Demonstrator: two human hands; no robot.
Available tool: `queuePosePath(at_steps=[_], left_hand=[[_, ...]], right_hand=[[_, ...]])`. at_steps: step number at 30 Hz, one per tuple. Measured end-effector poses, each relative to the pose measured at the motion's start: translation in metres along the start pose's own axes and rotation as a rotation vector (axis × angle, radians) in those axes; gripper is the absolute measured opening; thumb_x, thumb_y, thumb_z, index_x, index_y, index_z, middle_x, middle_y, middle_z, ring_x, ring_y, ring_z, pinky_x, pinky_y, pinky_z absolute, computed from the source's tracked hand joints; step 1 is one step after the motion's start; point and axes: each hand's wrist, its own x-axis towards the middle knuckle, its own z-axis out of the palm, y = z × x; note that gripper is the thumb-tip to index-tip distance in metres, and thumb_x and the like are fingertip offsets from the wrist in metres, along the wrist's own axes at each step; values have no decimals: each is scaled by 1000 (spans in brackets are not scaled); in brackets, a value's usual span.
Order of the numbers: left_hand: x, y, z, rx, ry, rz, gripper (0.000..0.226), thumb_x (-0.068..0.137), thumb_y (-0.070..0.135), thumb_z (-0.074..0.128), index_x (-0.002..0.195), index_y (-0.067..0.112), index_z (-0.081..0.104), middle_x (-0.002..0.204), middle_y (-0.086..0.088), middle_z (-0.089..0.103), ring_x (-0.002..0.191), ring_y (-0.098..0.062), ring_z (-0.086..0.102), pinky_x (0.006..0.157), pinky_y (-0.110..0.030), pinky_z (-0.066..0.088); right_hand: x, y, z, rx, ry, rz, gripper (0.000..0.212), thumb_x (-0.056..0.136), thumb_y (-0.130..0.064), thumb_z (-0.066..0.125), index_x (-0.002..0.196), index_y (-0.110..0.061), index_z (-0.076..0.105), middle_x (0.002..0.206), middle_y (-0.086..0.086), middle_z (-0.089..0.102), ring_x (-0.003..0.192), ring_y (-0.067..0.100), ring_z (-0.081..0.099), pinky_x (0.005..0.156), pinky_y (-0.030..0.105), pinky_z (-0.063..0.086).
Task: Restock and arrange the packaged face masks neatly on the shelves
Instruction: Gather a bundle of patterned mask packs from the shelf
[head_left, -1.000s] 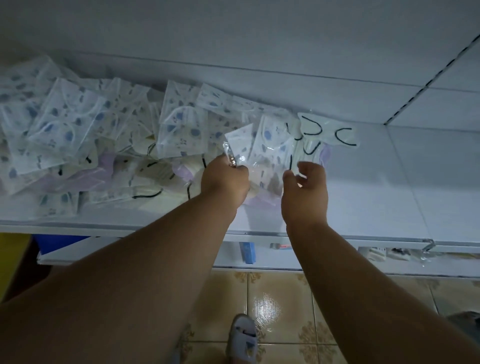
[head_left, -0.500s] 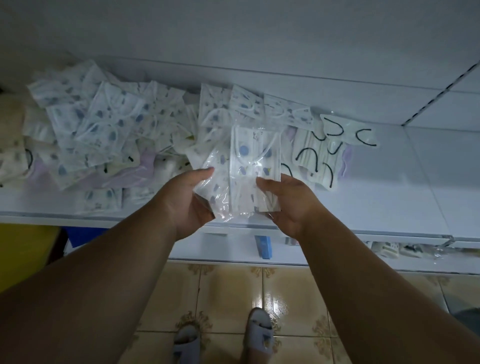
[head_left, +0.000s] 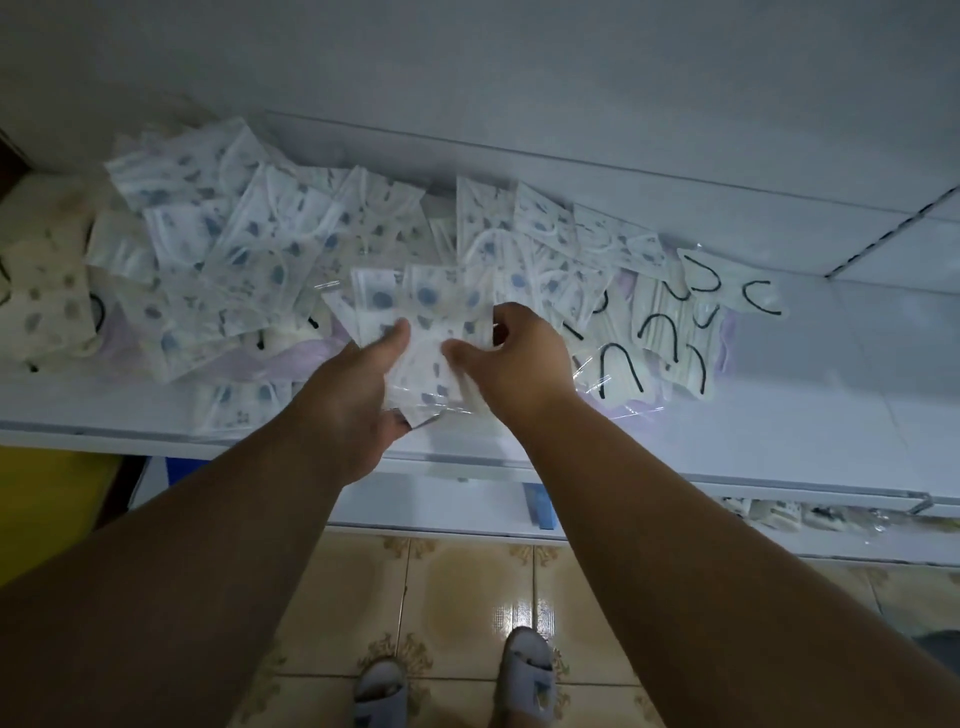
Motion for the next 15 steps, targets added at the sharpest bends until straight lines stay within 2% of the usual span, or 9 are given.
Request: queuePosePath(at_steps=[2,3,5,7,9,10,11,13,15], left_hand=[[6,4,-11,81,95,58,35,93,5,67,123,23,64,114,-2,74,98,-24,74,84,-47,60],[7,6,-15,112,139,69,36,91,4,68,122,23,65,115,-2,73,98,-23,73,86,-45,59],[12,8,-22,179,187,99,35,92,8,69,124,20,62,118,-3,70,101,-21,69,90,-43,56],[17,10,-24,249,215,137,29,93,12,68,121,18,60,111,-3,68,94,-21,65,83,-36,55],[21,11,-24,313,270,185,21,94,16,69,112,17,58,101,-2,64,83,-18,60,70,-28,51],[23,11,-24,309,279,200,19,94,16,68,110,18,58,99,-1,63,81,-16,59,69,-28,49],[23,12,-22,307,279,204,16,95,16,68,106,19,58,97,1,62,82,-16,58,72,-29,50],[24,12,-17,348,260,197,10,97,15,65,102,18,57,90,6,56,84,-15,55,84,-31,50],[26,13,-14,367,259,201,19,95,14,67,110,19,56,91,5,57,84,-16,55,89,-34,49]], right_hand=[[7,-2,9,-109,164,-98,44,83,-44,75,117,-17,66,114,1,59,100,18,58,85,30,47],[11,-3,13,-132,272,-145,45,85,-44,73,119,-16,65,121,4,56,110,22,54,95,35,45],[20,-4,14,-147,412,-191,45,87,-44,70,124,-18,61,131,7,51,122,27,46,105,38,37],[36,-5,12,-260,306,-112,65,87,-56,65,141,-28,44,151,9,36,138,31,33,112,41,29],[51,-6,11,-400,67,33,89,84,-68,60,154,-39,14,164,10,13,150,34,14,118,49,21],[56,-5,11,-437,-15,81,95,83,-68,61,155,-42,4,165,10,12,150,35,14,118,53,22],[60,-4,11,-447,-51,100,97,83,-65,64,155,-42,3,162,11,19,148,36,22,116,54,28],[64,0,7,-374,-8,84,84,85,-47,69,152,-40,18,146,10,41,132,35,44,103,48,44],[58,-1,-1,-203,82,63,61,88,-28,61,143,-36,36,129,5,54,111,28,57,82,35,49]])
